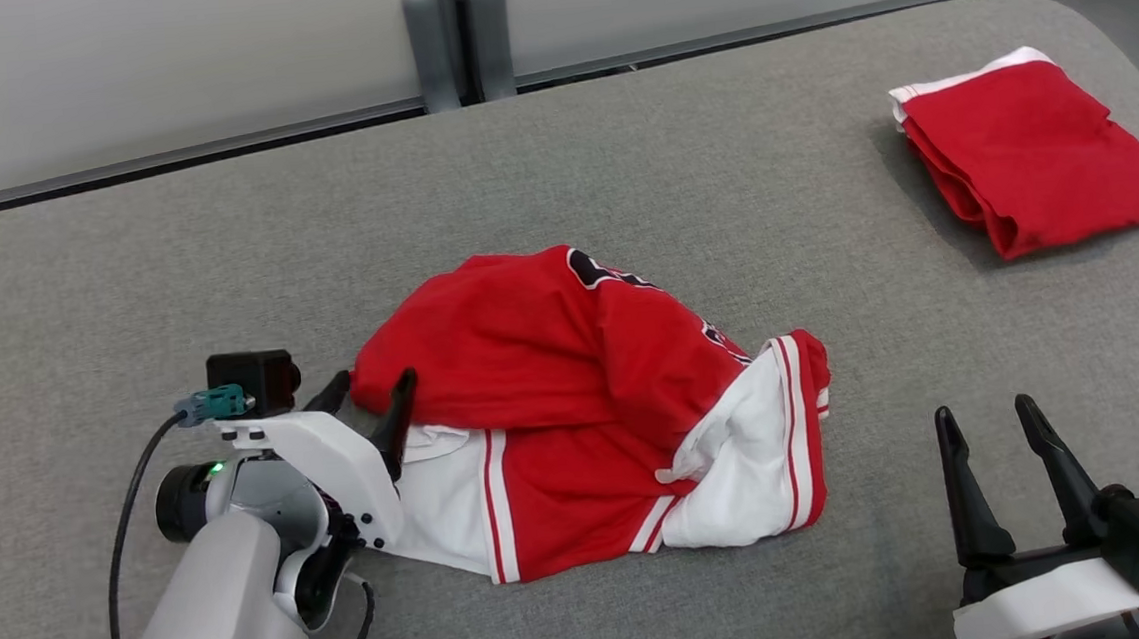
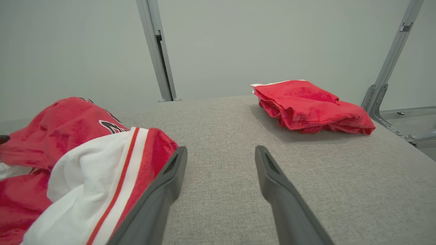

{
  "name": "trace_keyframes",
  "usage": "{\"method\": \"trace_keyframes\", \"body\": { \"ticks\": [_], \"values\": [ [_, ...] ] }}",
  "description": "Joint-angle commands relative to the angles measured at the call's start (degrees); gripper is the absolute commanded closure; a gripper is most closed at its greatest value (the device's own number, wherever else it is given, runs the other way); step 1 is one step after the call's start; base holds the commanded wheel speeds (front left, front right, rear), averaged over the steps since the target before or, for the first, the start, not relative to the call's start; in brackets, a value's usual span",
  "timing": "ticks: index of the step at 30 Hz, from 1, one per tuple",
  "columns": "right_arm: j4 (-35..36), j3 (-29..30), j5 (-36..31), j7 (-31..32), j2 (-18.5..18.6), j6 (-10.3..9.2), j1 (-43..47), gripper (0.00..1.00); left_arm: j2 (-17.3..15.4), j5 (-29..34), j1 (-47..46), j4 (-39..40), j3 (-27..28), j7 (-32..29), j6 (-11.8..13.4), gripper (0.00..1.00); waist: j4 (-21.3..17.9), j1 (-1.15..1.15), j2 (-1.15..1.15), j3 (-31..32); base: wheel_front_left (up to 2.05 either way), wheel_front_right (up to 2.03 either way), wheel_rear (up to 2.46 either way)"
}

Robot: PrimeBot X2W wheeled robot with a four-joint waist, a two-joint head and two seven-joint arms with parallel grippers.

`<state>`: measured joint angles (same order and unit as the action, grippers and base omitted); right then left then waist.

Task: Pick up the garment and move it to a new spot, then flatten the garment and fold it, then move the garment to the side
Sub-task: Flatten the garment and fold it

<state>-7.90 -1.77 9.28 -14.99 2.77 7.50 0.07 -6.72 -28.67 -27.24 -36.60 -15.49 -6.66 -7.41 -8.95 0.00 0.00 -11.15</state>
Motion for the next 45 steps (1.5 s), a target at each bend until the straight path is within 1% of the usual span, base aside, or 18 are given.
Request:
{"method": "trace_keyframes", "body": {
  "ticks": [1,2,3,7,12,16,17,20,23,25,28,29,30,31,34,38,41,45],
  "values": [
    [0.04,0.13,0.33,-0.28,0.25,-0.01,-0.88,0.00,-0.55,-1.02,-1.03,-1.47,-1.23,-1.15,-0.05,0.03,-2.03,0.00,0.00,-1.80,0.00,0.00,0.00],
    [0.02,0.17,0.37,-0.28,0.26,-0.01,-0.95,0.00,-1.07,-1.82,-1.82,-2.09,-2.60,-1.54,-0.06,0.43,-2.20,0.00,0.00,-1.89,0.00,0.00,0.00],
    [-0.01,0.16,0.46,-0.28,0.25,-0.01,-1.03,0.00,-1.40,-3.27,-2.25,-2.49,-3.59,-1.66,-0.06,1.00,-2.31,0.00,0.00,-1.95,0.00,0.00,0.00],
    [-0.14,1.21,0.91,-0.28,0.27,-0.01,-0.70,0.00,-2.40,-8.55,-1.71,-1.70,-7.66,-1.80,-0.07,1.00,-1.57,0.00,0.00,-1.20,0.00,0.00,0.00],
    [-0.48,2.33,0.54,-0.28,0.28,-0.01,0.72,0.00,-4.21,-9.19,1.24,3.38,-8.42,3.88,-0.04,1.00,0.93,0.00,0.00,1.11,0.00,0.00,0.00],
    [-0.79,2.80,-0.03,-0.28,0.30,-0.01,2.73,0.00,-6.54,-8.71,8.12,14.65,-8.08,3.99,3.13,1.00,3.81,0.00,0.00,3.86,0.00,0.00,0.00],
    [-0.79,2.80,-0.03,-0.28,0.30,-0.01,2.73,0.00,-6.54,-8.71,8.12,14.65,-8.08,3.99,3.13,1.00,3.81,0.00,0.00,3.86,0.00,0.00,0.00],
    [-0.91,3.13,-0.19,-0.28,0.26,-0.01,4.22,0.00,-8.96,-7.90,17.06,26.39,-8.36,1.81,7.44,1.00,6.16,0.00,0.00,5.75,0.00,0.00,0.00],
    [-1.14,2.97,-0.22,-0.28,0.28,-0.01,5.37,0.00,-11.39,-6.88,26.83,37.27,-7.95,0.01,13.21,1.00,8.30,0.00,0.00,6.91,0.00,0.00,0.00],
    [-1.06,2.91,-0.30,-0.28,0.29,-0.01,5.70,0.00,-11.03,-7.87,33.06,42.17,-8.04,-0.30,15.76,1.00,9.70,0.00,0.00,7.20,0.00,0.00,0.00],
    [-1.22,2.68,-0.31,-0.28,0.26,-0.01,6.05,0.00,-10.32,-8.23,39.48,44.01,-8.61,0.87,17.93,1.00,11.67,0.00,0.00,7.52,0.00,0.00,0.00],
    [-1.32,2.54,-0.45,-0.28,0.27,-0.01,6.15,0.00,-8.85,-9.41,40.77,43.39,-8.59,1.85,18.12,0.94,12.32,0.00,0.00,7.64,0.00,0.00,0.00],
    [-1.51,2.28,-0.50,-0.28,0.28,-0.01,6.25,0.00,-8.74,-8.82,41.67,42.21,-9.19,2.47,18.03,0.66,12.83,0.00,0.00,7.82,0.00,0.00,0.00],
    [-1.71,2.05,-0.56,-0.28,0.29,-0.01,6.27,0.00,-8.87,-8.03,42.21,40.63,-9.42,3.17,18.26,0.00,13.26,0.00,0.00,7.99,0.00,0.00,0.00],
    [-2.03,1.61,-1.03,-0.28,0.30,-0.01,5.87,0.00,-7.59,-7.91,43.20,36.79,-9.16,4.83,19.74,0.00,13.71,0.00,0.00,8.40,0.00,0.00,0.00],
    [-2.24,1.63,-1.34,-0.28,0.29,-0.01,5.70,0.00,-8.40,-7.21,44.63,33.55,-5.85,7.36,23.37,0.00,13.11,0.00,0.00,9.22,0.00,0.00,0.00],
    [-2.27,1.74,-1.29,-0.28,0.28,-0.01,6.50,0.00,-9.65,-7.32,44.98,34.09,-3.59,8.37,24.73,0.00,12.17,0.00,0.00,9.65,0.00,0.00,0.00],
    [-1.86,1.69,-1.12,-0.28,0.28,-0.01,7.14,0.00,-10.92,-6.50,41.47,38.86,-3.70,9.06,22.75,0.00,9.86,0.00,0.00,10.13,0.00,0.00,0.00]
  ]
}}
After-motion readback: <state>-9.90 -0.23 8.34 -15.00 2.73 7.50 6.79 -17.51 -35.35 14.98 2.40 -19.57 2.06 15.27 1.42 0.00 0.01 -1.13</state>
